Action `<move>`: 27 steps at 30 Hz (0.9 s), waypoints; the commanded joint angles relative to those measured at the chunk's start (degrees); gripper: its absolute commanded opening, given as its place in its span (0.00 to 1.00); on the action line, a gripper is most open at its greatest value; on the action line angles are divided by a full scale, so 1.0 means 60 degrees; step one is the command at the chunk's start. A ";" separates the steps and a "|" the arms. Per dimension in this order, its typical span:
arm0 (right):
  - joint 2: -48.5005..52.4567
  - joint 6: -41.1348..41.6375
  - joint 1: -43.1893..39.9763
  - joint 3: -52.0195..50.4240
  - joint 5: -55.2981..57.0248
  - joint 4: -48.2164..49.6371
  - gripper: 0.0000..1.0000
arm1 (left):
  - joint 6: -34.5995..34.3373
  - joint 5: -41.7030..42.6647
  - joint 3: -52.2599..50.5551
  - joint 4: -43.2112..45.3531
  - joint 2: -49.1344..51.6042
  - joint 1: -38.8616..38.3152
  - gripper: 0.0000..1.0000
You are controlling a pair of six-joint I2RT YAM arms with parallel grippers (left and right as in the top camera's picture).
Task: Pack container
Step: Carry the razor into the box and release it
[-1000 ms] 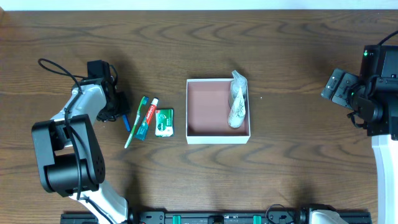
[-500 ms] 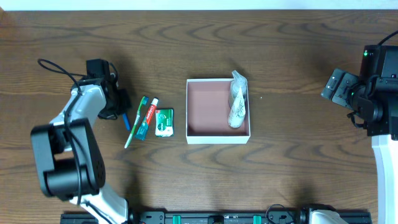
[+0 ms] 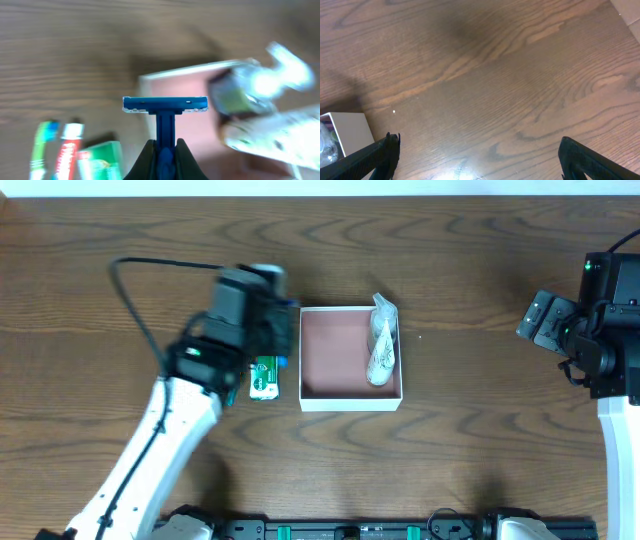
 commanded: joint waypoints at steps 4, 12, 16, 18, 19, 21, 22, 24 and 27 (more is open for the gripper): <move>0.0007 -0.0076 -0.0069 0.0004 0.0040 -0.0022 0.99 | -0.0998 -0.0940 0.0033 0.0135 0.1290 -0.1443 0.06; 0.0007 -0.0076 -0.0069 0.0004 0.0040 -0.0022 0.99 | -0.1792 -0.1242 0.0033 0.0896 0.3559 -0.1614 0.06; 0.0007 -0.0076 -0.0069 0.0004 0.0044 -0.0018 0.99 | -0.2007 -0.1271 0.0033 0.0954 0.4262 -0.1614 0.06; 0.0007 -0.0076 -0.0069 0.0004 0.0040 -0.0018 0.99 | -0.2011 -0.1268 0.0033 0.0954 0.4492 -0.1614 0.06; 0.0007 -0.0076 -0.0069 0.0004 0.0040 -0.0022 0.99 | -0.2029 -0.1268 0.0033 0.0954 0.4535 -0.1617 0.07; 0.0007 -0.0076 -0.0069 0.0004 0.0040 -0.0022 0.99 | -0.2033 -0.1268 0.0033 0.0998 0.4568 -0.1614 0.12; 0.0007 -0.0076 -0.0069 0.0004 0.0044 -0.0022 0.99 | -0.2033 -0.1268 0.0036 0.1060 0.4564 -0.1614 0.15; 0.0007 -0.0076 -0.0069 0.0004 0.0040 -0.0025 0.99 | -0.2033 -0.1271 0.0062 0.1195 0.4564 -0.1614 0.23; 0.0007 -0.0076 -0.0069 0.0004 0.0040 -0.0022 0.99 | -0.2033 -0.1264 0.0208 0.1198 0.4564 -0.1617 0.31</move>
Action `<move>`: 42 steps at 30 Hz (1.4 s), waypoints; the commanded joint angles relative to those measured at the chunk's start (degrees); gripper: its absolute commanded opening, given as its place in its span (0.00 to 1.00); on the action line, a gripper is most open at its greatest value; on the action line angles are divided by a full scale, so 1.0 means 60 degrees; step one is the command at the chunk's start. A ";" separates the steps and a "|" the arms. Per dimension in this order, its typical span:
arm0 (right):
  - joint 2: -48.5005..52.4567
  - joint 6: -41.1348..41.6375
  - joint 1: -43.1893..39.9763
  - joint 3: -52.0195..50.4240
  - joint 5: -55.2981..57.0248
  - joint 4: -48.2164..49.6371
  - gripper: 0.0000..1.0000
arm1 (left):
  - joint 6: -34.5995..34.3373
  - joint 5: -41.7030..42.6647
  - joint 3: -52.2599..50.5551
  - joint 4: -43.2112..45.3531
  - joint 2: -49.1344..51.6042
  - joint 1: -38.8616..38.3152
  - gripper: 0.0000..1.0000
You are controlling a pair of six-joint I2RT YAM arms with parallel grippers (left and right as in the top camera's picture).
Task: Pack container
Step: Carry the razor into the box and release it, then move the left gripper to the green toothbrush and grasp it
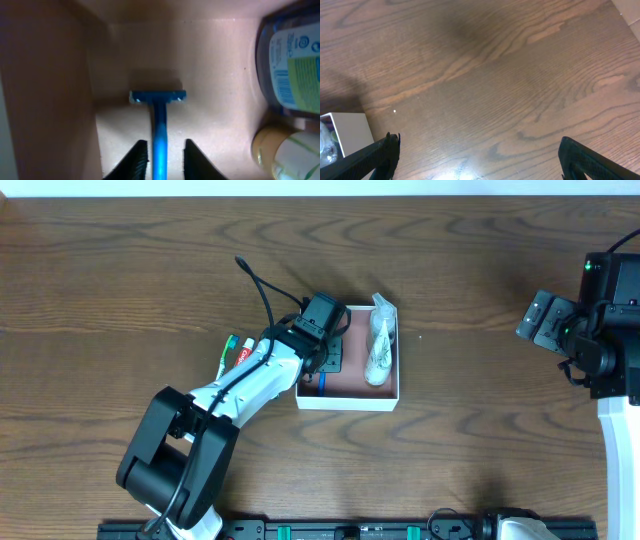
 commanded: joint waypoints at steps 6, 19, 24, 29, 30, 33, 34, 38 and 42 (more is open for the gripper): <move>0.0007 -0.0076 -0.0069 0.0004 0.0073 -0.0025 0.99 | -0.0018 -0.0229 0.0987 -0.0823 0.0087 0.0047 0.44; 0.0007 -0.0076 -0.0073 0.0004 0.0069 -0.0025 0.99 | 0.0535 -0.1330 0.3034 -0.4430 -0.1392 0.0550 0.56; 0.0007 -0.0076 -0.0069 0.0004 0.0069 -0.0025 0.99 | 0.0951 -0.2051 0.2936 -0.5836 -0.1530 0.1902 0.60; 0.0011 -0.0076 -0.0069 0.0004 0.0069 -0.0025 0.99 | 0.2051 -0.1537 0.2025 -0.5796 -0.1508 0.3752 0.70; 0.0007 -0.0076 -0.0069 0.0004 0.0069 -0.0025 0.99 | 0.2481 -0.0976 0.1781 -0.5635 -0.1504 0.4149 0.70; 0.0011 -0.0076 -0.0073 0.0004 0.0069 -0.0025 0.99 | 0.3428 0.0251 0.1071 -0.5034 -0.1501 0.5064 0.71; 0.0011 -0.0076 -0.0073 0.0004 0.0069 -0.0025 0.99 | 0.3595 0.0266 0.0834 -0.4787 -0.1497 0.5297 0.71; 0.0011 -0.0076 -0.0069 0.0004 0.0069 -0.0025 0.99 | 0.4153 0.0233 0.0109 -0.3956 -0.1490 0.5883 0.66; 0.0011 -0.0076 -0.0069 0.0004 0.0073 -0.0025 0.99 | 0.4222 0.0248 -0.0659 -0.2940 -0.1483 0.6109 0.65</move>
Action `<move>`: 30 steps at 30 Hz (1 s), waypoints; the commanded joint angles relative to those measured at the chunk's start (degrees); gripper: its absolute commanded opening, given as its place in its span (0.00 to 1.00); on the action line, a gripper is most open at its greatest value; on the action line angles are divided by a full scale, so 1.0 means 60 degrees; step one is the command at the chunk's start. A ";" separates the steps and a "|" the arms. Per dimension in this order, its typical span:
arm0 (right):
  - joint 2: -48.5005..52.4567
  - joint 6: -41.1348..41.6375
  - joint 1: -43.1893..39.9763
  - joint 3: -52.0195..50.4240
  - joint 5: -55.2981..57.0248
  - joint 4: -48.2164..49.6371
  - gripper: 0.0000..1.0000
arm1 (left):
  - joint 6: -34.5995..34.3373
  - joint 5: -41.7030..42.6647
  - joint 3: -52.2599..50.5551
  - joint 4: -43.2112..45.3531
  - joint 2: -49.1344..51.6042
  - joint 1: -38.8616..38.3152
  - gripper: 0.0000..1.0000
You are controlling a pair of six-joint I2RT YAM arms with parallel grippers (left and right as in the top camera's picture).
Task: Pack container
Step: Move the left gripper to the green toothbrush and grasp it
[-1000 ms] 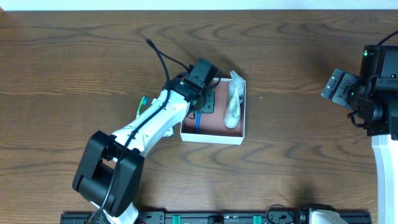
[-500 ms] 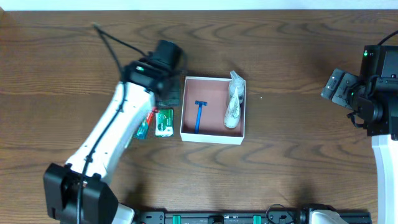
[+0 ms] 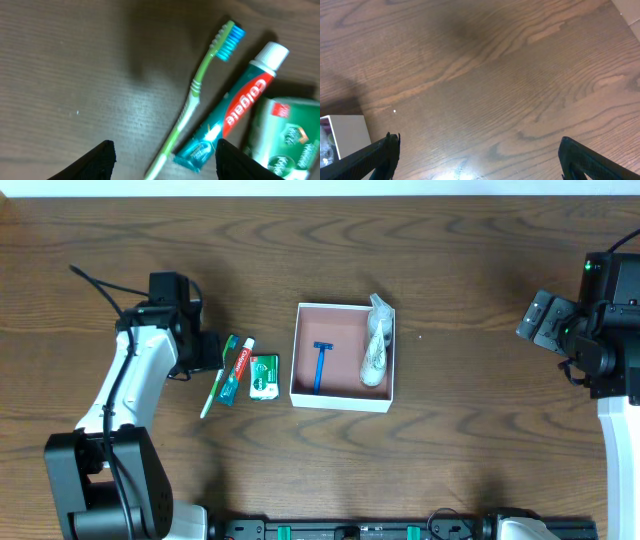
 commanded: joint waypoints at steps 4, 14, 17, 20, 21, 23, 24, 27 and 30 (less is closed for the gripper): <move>0.0007 -0.0076 -0.0069 0.0004 0.0076 -0.0018 0.99 | 0.0667 0.0262 -0.0783 0.1020 0.0076 0.0047 0.65; 0.0007 -0.0076 -0.0069 0.0004 0.0073 -0.0025 0.99 | 0.0896 0.0262 -0.0787 0.1515 0.1035 0.0040 0.63; 0.0007 -0.0076 -0.0069 0.0004 0.0073 -0.0022 0.99 | 0.0900 0.0426 -0.0787 0.1552 0.1333 0.0036 0.60; 0.0007 -0.0076 -0.0069 0.0004 0.0073 -0.0022 0.99 | 0.0900 0.0539 -0.0787 0.1563 0.1599 0.0022 0.58; 0.0007 -0.0076 -0.0069 0.0004 0.0073 -0.0022 0.99 | 0.0900 0.0539 -0.0787 0.1592 0.1665 0.0022 0.58; 0.0007 -0.0076 -0.0069 0.0004 0.0073 -0.0022 0.99 | 0.0896 0.0539 -0.0787 0.1657 0.1741 0.0022 0.54; 0.0007 -0.0076 -0.0069 0.0004 0.0073 -0.0022 0.99 | 0.0892 0.0539 -0.0787 0.1690 0.1763 0.0022 0.51; 0.0007 -0.0076 -0.0069 0.0004 0.0073 -0.0022 0.99 | 0.0892 0.0539 -0.0787 0.1763 0.1774 0.0022 0.33; 0.0007 -0.0076 -0.0069 0.0004 0.0076 -0.0022 0.99 | 0.0892 0.0539 -0.0787 0.1836 0.1774 0.0022 0.19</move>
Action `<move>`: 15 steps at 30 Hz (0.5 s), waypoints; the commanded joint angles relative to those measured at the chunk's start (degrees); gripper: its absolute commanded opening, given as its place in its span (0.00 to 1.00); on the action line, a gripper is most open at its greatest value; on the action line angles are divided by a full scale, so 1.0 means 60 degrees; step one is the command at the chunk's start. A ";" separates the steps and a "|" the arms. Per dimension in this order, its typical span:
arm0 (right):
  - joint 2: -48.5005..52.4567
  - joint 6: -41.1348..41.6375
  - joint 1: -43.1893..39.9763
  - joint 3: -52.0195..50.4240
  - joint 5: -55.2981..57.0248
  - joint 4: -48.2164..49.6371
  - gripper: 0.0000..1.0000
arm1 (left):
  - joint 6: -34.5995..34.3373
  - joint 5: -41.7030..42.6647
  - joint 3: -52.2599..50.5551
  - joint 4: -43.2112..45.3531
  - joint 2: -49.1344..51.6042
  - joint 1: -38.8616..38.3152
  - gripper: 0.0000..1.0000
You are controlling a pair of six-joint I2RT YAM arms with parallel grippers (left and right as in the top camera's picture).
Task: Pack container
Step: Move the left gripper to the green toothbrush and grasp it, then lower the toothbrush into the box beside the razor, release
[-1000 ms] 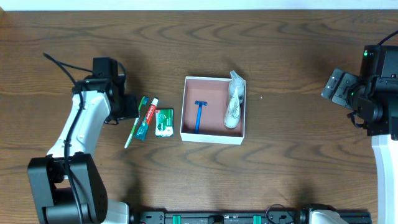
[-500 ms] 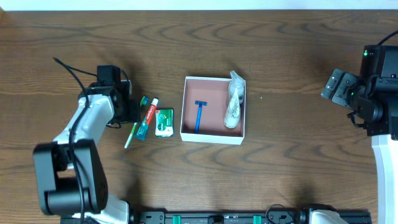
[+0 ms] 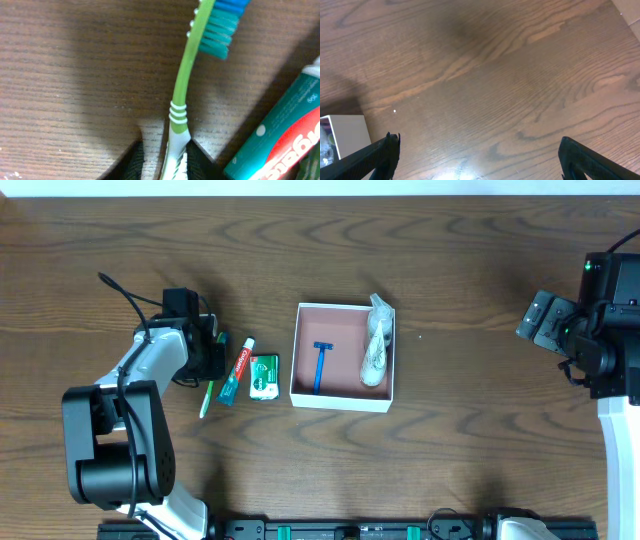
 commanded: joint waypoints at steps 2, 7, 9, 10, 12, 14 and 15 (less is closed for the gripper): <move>0.0007 -0.0076 -0.0069 0.0004 0.0076 -0.0015 0.99 | 0.0011 0.0069 -0.0022 0.0022 0.0219 -0.0011 0.08; 0.0007 -0.0076 -0.0069 0.0004 0.0073 -0.0015 0.99 | -0.0171 0.0076 0.0131 -0.0266 0.0044 -0.0033 0.06; 0.0007 -0.0076 -0.0069 0.0004 0.0073 -0.0015 0.99 | -0.0495 0.0080 0.0514 -0.0758 -0.0255 -0.0047 0.06; 0.0007 -0.0076 -0.0069 0.0004 0.0076 -0.0015 0.99 | -0.0641 0.0084 0.0783 -0.1082 -0.0459 -0.0087 0.06; 0.0007 -0.0076 -0.0069 0.0004 0.0073 -0.0015 0.99 | -0.0747 0.0255 0.1322 -0.1628 -0.0885 -0.0222 0.06; 0.0007 -0.0076 -0.0069 0.0004 0.0073 -0.0015 0.99 | -0.0754 0.0739 0.1916 -0.2204 -0.1446 -0.0535 0.06; 0.0007 -0.0076 -0.0069 0.0004 0.0073 -0.0015 0.99 | -0.0790 0.0892 0.2102 -0.2379 -0.1672 -0.0707 0.06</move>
